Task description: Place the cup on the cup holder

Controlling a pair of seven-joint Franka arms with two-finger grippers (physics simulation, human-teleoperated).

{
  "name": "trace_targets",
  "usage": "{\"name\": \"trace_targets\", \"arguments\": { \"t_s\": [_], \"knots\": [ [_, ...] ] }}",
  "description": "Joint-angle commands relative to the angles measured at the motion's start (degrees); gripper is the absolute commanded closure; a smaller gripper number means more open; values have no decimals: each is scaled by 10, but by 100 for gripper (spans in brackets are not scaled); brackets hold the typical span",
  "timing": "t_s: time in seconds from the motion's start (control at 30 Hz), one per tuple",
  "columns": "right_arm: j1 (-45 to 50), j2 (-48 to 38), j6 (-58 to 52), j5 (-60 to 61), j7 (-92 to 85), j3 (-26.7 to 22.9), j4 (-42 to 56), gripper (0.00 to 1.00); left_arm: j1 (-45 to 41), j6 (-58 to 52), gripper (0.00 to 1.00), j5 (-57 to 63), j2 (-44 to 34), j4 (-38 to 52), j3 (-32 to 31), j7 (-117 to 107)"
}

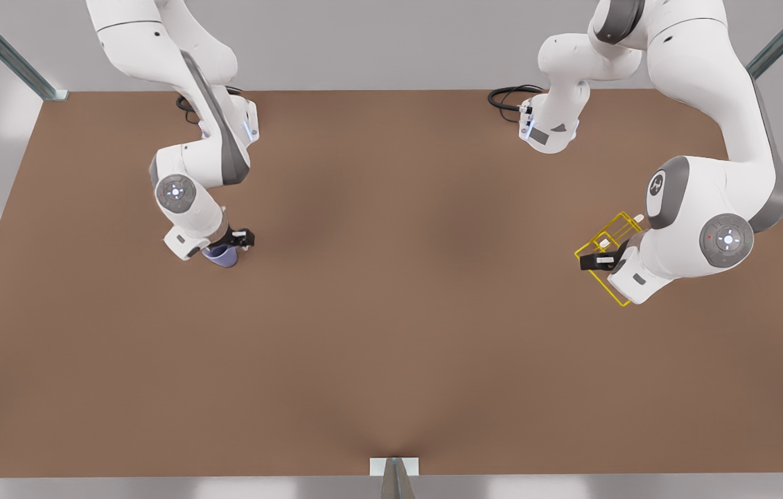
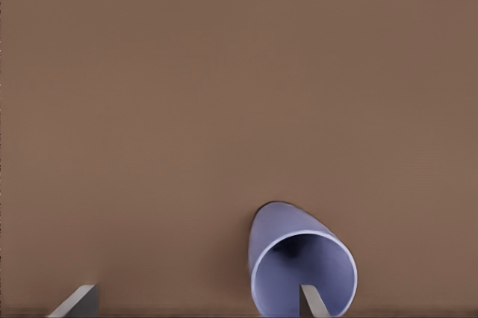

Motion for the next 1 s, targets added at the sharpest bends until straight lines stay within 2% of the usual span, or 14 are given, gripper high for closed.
{"name": "trace_targets", "arguments": {
  "t_s": [0.0, 0.13, 0.27, 0.53, 0.63, 0.8, 0.97],
  "knots": [
    [3, 6, 6, 4, 61, 6, -2, 0, -1, -2, 0, 0, -1, 0, 0, -7],
    [-14, 25, 27, -5, 12, 5, -1, 0, 1, -1, 0, 0, -1, 0, 0, -6],
    [-5, 45, 65, -2, 77, 6, -1, 0, 1, -1, 0, 0, -1, 0, 0, -7],
    [4, 44, 76, 3, 96, 23, -14, 0, -1, -2, 0, 0, -1, -1, 0, -7],
    [8, 14, 78, 4, 128, 37, -50, 0, 0, -2, 0, 0, -1, -1, 0, -7],
    [-2, 11, 97, 12, 126, 43, -59, 0, 1, -2, 0, 0, -1, -1, 0, -7],
    [-36, -5, 98, 9, 40, 43, -91, 0, 0, -2, 0, 0, -1, -1, 0, -7]
  ]
}}
